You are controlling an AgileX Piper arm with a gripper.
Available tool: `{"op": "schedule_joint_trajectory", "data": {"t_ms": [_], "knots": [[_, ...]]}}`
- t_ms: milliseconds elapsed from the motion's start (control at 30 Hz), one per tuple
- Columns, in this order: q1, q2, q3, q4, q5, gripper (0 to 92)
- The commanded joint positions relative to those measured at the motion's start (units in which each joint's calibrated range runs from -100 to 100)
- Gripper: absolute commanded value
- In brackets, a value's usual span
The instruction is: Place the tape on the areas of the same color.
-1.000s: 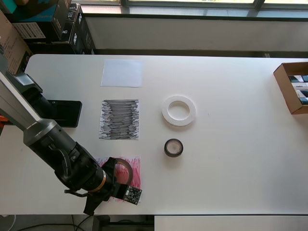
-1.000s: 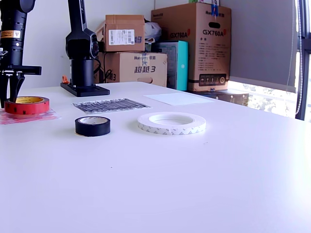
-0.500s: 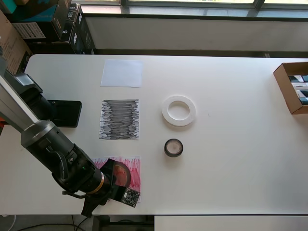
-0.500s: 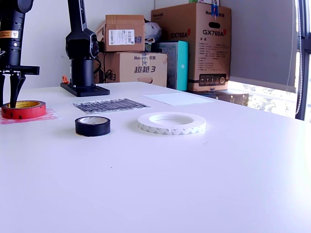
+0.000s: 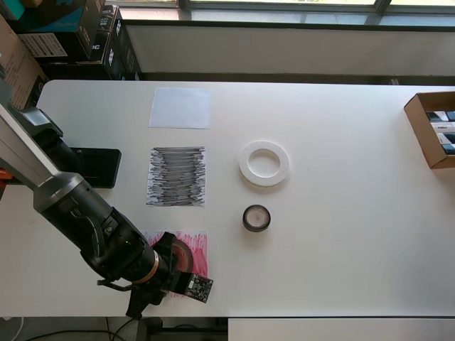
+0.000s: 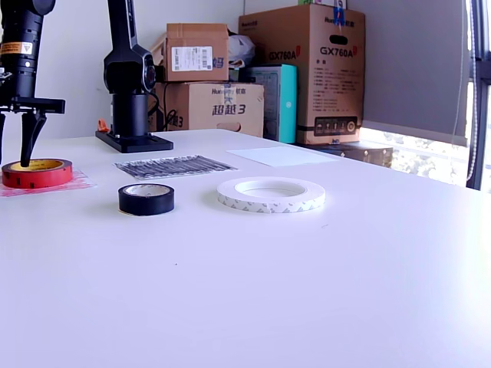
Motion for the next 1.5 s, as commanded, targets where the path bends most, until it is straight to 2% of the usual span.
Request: {"op": "schedule_joint_trajectory", "data": {"t_ms": [0,300,533,767,967,1167,1467], "knots": [[0.67,-3.26,-0.55,0.39,-0.32,52.0],[4.54,-15.33,-1.28,1.23,-0.41,52.0],[9.51,-17.11,-5.19,1.23,0.49,51.9],[13.22,-17.67,-5.28,1.49,6.31,51.9],[18.75,-16.92,-9.73,9.55,14.17,51.9],[24.98,-16.36,-10.09,12.27,21.7,51.9],[29.24,-5.97,-19.72,21.26,31.85,51.9]]}}
